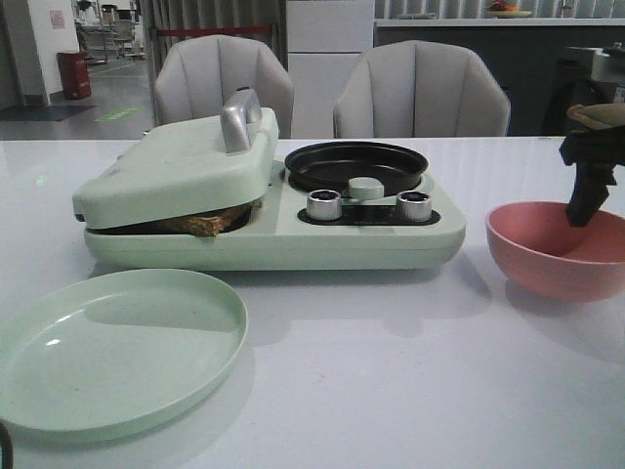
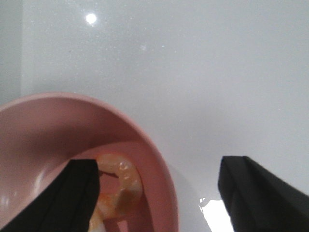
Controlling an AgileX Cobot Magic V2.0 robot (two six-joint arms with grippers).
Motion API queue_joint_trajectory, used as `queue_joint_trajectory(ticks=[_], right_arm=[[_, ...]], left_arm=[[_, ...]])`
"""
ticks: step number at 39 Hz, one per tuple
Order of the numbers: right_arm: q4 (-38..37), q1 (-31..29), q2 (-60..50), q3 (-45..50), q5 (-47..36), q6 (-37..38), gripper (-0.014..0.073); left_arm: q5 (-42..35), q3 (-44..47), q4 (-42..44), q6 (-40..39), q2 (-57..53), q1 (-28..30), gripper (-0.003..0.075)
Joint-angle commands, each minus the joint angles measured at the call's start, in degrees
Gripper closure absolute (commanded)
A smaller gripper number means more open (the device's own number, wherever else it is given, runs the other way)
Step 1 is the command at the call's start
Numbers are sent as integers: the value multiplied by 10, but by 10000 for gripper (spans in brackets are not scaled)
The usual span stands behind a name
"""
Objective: Make breakfast with bread and shrimp
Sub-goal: 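Grasp the pink bowl rim with the right gripper and lift it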
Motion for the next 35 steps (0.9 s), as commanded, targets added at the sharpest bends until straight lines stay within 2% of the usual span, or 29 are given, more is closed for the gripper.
queue_joint_trajectory(ticks=[1, 3, 6, 11, 13, 16, 27, 35], right_arm=[[-7, -3, -5, -31, -17, -7, -7], [-7, -3, 5, -37, -15, -7, 22], [-7, -3, 22, -46, -7, -7, 132], [-3, -3, 33, -57, 9, -7, 392], [-3, -3, 33, -61, 14, -7, 466], [-5, -3, 31, -67, 24, -7, 440], [-11, -3, 28, -80, 39, -6, 441], [-10, -2, 10, -168, 93, -6, 441]], left_arm=[[-46, -15, -8, -5, 7, -4, 608], [-46, -15, -8, -5, 7, -4, 608], [-46, -15, -8, -5, 7, -4, 608], [-46, -15, -8, -5, 7, -4, 608], [-46, -15, -8, -5, 7, -4, 608], [-46, -15, -8, -5, 7, -4, 608], [-46, -15, -8, -5, 7, -4, 608], [-46, -15, -8, -5, 7, -4, 608]])
